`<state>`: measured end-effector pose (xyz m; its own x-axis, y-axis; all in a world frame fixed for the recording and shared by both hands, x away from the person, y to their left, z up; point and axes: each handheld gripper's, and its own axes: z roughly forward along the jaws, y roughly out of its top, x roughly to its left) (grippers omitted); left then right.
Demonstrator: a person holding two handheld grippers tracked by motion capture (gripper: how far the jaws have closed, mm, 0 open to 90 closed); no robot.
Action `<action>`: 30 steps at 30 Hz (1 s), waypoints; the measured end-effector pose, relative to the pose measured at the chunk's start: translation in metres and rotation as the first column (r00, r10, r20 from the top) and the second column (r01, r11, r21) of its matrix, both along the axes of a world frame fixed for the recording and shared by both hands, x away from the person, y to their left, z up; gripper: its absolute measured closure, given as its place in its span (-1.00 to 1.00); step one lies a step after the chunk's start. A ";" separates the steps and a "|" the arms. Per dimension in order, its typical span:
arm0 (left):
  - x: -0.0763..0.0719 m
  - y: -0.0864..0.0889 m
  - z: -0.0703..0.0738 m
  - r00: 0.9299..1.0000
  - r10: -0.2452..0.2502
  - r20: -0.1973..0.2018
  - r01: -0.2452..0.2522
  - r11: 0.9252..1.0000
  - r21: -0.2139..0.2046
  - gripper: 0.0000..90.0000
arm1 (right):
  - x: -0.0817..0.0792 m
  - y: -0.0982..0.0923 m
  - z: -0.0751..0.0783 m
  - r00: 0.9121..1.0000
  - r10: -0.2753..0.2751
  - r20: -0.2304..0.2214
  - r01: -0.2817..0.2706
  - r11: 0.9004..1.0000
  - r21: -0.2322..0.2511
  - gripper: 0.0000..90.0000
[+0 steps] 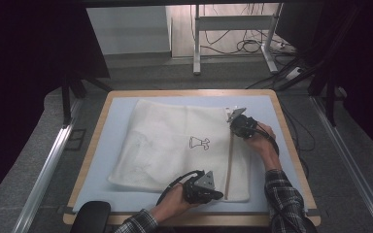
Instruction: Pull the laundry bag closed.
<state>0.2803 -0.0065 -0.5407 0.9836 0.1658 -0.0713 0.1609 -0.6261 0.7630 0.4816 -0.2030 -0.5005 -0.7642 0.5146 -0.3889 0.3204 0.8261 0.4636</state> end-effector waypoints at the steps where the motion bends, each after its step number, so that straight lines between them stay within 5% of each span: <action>1: 0.000 0.000 0.000 1.000 0.000 -0.001 0.000 1.000 0.000 1.00 | 0.001 0.001 0.000 1.000 -0.001 0.008 0.001 1.000 -0.003 0.92; 17: 0.000 0.000 0.000 1.000 0.002 -0.002 -0.002 1.000 0.001 1.00 | 0.028 0.005 -0.005 0.996 -0.072 0.058 0.071 0.997 0.024 0.92; 30: 0.000 0.000 0.000 1.000 0.001 0.001 -0.001 1.000 0.000 1.00 | 0.049 0.017 -0.006 0.984 -0.134 0.119 0.133 0.991 0.016 0.92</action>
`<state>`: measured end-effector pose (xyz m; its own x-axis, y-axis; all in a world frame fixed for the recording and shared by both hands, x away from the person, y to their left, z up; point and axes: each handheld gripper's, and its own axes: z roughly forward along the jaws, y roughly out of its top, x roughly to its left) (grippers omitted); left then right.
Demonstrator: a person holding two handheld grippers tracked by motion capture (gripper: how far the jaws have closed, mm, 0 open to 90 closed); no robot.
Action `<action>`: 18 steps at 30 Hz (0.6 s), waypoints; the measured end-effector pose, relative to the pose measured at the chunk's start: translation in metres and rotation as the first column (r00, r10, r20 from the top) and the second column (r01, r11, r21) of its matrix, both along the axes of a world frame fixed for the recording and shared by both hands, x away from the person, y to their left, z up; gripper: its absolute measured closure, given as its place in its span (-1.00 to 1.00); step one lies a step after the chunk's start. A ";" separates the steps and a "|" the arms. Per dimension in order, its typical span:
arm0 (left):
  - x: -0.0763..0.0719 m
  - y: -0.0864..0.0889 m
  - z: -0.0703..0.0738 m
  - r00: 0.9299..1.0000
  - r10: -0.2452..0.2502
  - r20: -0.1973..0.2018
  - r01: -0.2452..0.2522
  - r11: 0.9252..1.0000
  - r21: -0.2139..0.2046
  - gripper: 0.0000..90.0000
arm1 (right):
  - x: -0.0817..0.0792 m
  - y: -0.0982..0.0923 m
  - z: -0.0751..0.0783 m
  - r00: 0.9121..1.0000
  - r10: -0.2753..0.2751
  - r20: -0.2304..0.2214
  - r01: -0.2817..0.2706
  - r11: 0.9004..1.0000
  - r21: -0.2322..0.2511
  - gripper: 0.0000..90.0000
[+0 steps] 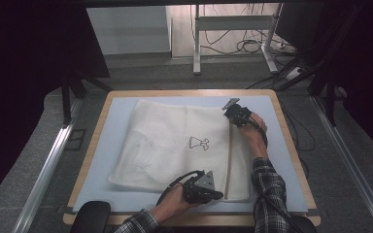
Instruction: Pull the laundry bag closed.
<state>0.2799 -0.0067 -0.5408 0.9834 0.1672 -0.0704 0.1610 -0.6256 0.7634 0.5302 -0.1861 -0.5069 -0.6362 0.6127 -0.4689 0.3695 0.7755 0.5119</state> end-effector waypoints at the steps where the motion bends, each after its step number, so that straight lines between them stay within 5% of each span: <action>1: 0.000 0.000 0.000 1.000 0.000 0.001 0.000 1.000 0.001 1.00 | 0.001 0.001 0.000 1.000 -0.005 0.004 0.005 1.000 0.000 0.92; 18: -0.002 0.000 0.000 1.000 0.003 0.014 -0.003 1.000 0.002 1.00 | 0.015 0.011 -0.010 0.997 -0.075 0.012 0.075 0.997 -0.002 0.91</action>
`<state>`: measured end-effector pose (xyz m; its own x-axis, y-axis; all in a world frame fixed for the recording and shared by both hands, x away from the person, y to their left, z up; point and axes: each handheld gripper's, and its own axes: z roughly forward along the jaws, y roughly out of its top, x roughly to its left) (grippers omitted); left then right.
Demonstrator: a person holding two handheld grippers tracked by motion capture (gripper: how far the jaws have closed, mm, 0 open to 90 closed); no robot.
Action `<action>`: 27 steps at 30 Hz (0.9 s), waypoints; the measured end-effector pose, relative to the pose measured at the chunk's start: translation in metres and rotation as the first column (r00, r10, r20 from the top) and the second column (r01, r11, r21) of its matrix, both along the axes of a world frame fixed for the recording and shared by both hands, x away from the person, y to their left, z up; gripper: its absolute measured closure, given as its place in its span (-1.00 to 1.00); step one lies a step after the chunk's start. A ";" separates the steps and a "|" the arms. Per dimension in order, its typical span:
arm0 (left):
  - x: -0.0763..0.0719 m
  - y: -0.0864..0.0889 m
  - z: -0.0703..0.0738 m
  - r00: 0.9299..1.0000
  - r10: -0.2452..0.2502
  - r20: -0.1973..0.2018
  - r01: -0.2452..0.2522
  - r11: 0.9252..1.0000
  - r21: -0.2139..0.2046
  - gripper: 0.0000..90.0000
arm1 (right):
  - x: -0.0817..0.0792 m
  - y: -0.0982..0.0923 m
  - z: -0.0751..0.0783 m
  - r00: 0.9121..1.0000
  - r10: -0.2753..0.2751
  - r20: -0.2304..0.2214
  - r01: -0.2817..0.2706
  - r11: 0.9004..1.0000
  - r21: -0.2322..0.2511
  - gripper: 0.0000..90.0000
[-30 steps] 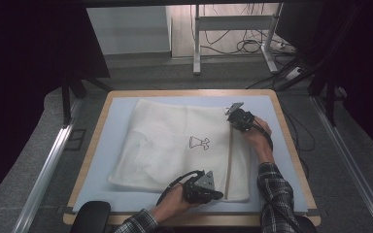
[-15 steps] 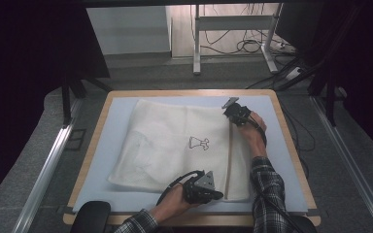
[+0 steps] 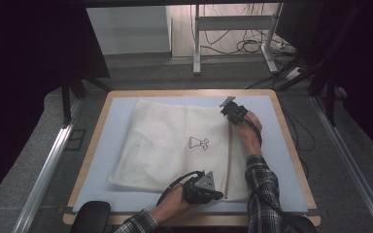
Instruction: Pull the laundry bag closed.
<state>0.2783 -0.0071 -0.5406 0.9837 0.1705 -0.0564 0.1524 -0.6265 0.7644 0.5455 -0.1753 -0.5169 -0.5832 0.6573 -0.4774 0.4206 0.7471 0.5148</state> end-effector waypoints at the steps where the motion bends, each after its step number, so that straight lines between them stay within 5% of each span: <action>1: 0.000 0.000 0.000 1.000 0.001 -0.001 -0.001 1.000 0.000 1.00 | 0.001 0.000 0.001 1.000 0.002 -0.005 -0.002 1.000 -0.004 0.91; 11: -0.002 0.000 0.001 1.000 0.011 0.010 -0.011 1.000 0.005 1.00 | -0.001 0.002 0.001 0.999 -0.041 -0.006 0.041 0.999 0.025 0.86; 16: -0.002 0.000 0.001 0.999 0.032 0.003 -0.032 0.999 0.004 0.98 | -0.001 -0.005 0.004 0.998 -0.053 -0.018 0.054 0.994 0.091 0.71; 27: -0.001 0.000 0.007 0.996 0.090 -0.001 -0.090 0.996 -0.024 0.37 | -0.008 -0.024 0.009 0.997 -0.057 -0.046 0.065 0.975 0.214 0.32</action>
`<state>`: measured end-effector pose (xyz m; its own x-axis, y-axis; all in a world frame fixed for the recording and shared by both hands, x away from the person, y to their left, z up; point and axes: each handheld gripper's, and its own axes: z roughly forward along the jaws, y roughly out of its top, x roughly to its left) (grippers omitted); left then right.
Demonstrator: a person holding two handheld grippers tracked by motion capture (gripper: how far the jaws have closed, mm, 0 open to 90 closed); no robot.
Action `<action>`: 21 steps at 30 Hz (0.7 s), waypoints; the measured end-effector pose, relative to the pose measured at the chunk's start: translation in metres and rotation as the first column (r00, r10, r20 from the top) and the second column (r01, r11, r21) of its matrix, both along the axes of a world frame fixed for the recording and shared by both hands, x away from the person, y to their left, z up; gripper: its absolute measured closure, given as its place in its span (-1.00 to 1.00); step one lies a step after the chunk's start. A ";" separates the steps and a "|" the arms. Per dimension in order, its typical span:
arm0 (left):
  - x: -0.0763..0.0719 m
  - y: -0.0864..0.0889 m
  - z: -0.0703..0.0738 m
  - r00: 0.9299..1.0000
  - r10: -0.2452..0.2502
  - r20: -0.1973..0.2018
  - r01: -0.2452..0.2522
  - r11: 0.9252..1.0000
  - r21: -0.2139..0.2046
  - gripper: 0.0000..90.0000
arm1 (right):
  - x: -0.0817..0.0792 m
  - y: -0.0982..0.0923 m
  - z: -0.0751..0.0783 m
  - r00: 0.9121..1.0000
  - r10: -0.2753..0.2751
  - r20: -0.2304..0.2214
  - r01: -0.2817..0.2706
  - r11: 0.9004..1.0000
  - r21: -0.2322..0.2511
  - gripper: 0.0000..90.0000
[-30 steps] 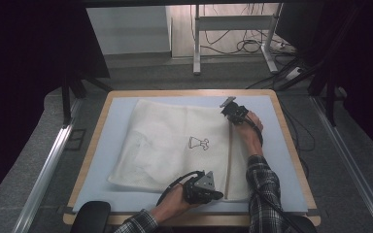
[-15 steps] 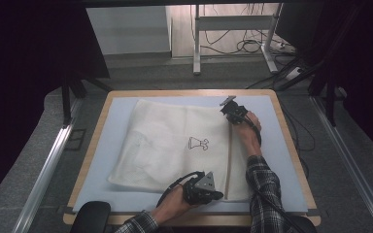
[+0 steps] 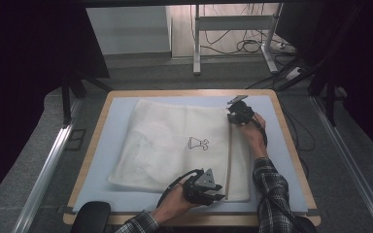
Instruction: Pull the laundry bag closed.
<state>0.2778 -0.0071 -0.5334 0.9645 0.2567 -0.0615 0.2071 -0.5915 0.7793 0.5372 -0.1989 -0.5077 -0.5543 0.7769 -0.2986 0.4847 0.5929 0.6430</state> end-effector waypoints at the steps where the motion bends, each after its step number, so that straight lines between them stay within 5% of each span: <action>1: 0.000 0.000 0.001 1.000 0.002 0.002 -0.002 1.000 0.000 0.24 | -0.001 -0.002 0.001 1.000 -0.004 -0.009 0.004 1.000 0.019 0.27; 10: 0.000 0.004 0.005 0.998 0.052 0.023 -0.051 0.998 -0.036 -0.17 | -0.009 -0.010 0.006 1.000 0.025 -0.010 -0.024 0.997 0.076 -0.03; 21: -0.003 0.010 0.008 0.995 0.065 0.070 -0.064 0.998 -0.018 -0.49 | -0.020 -0.011 0.014 0.998 0.058 -0.032 -0.053 0.987 0.151 -0.28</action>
<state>0.2749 0.0031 -0.5255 0.9482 0.3178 0.0018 0.1882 -0.5659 0.8027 0.5176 -0.2100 -0.4934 -0.6062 0.7789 -0.1606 0.4779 0.5181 0.7093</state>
